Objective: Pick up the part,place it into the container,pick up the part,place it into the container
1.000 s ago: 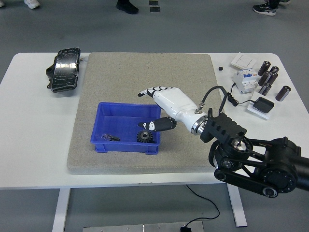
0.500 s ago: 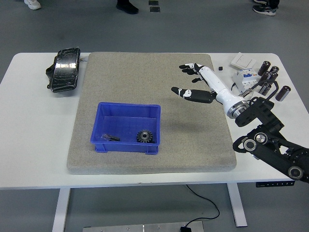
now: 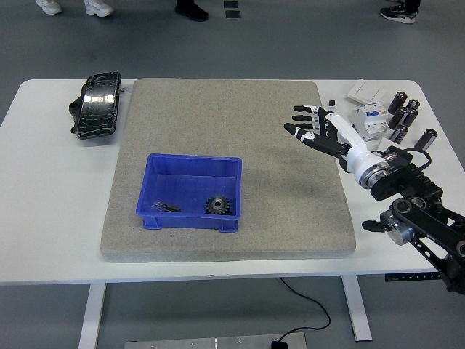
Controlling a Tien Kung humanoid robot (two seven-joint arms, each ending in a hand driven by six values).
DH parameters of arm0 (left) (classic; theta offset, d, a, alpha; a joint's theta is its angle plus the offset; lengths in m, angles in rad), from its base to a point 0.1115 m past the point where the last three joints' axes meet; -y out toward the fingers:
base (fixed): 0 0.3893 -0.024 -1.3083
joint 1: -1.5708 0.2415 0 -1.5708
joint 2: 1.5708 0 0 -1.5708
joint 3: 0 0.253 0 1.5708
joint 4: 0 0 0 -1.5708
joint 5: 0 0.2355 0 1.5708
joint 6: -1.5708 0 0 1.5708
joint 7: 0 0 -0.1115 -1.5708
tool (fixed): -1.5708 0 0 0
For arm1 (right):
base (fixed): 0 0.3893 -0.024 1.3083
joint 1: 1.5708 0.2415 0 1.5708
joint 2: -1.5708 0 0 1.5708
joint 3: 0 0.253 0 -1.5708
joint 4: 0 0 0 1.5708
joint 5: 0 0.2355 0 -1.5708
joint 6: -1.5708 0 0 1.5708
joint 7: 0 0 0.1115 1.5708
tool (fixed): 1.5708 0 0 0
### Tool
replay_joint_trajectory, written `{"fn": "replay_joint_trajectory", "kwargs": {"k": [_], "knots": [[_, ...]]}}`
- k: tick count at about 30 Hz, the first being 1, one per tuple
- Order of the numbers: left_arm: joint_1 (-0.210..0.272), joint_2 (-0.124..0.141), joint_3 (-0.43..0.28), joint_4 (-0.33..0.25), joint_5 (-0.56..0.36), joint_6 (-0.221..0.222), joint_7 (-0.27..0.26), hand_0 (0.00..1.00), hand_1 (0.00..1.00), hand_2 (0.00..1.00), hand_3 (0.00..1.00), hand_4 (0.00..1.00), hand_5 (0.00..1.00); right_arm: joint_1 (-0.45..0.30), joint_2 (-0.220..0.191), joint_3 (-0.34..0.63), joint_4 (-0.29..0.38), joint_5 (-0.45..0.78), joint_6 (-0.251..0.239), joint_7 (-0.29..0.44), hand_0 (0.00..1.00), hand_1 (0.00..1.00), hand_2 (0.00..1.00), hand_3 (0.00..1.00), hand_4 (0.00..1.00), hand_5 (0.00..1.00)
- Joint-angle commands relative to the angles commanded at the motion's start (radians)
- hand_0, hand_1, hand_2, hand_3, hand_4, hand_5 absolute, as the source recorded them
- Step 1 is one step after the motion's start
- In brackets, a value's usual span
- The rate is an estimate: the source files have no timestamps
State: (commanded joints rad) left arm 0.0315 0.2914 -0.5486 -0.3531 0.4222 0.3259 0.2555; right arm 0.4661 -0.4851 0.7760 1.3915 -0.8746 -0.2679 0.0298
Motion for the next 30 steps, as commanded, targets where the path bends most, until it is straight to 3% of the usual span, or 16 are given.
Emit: {"fn": "replay_joint_trajectory", "kwargs": {"k": [17,30], "knots": [[0.002,0.001,-0.001,-0.001,0.004,-0.003,0.006,0.678,0.672,0.609,0.559,0.486,0.480,-0.038,0.017,0.056,-0.028,0.208,0.073,0.038,0.657,0.758,0.789,0.819,0.884,0.485],[0.001,-0.001,0.006,0.000,-0.006,-0.006,0.003,0.678,0.672,0.607,0.559,0.488,0.479,-0.080,0.035,0.101,-0.068,0.468,0.176,0.075,0.656,0.747,0.790,0.823,0.899,0.505]]}}
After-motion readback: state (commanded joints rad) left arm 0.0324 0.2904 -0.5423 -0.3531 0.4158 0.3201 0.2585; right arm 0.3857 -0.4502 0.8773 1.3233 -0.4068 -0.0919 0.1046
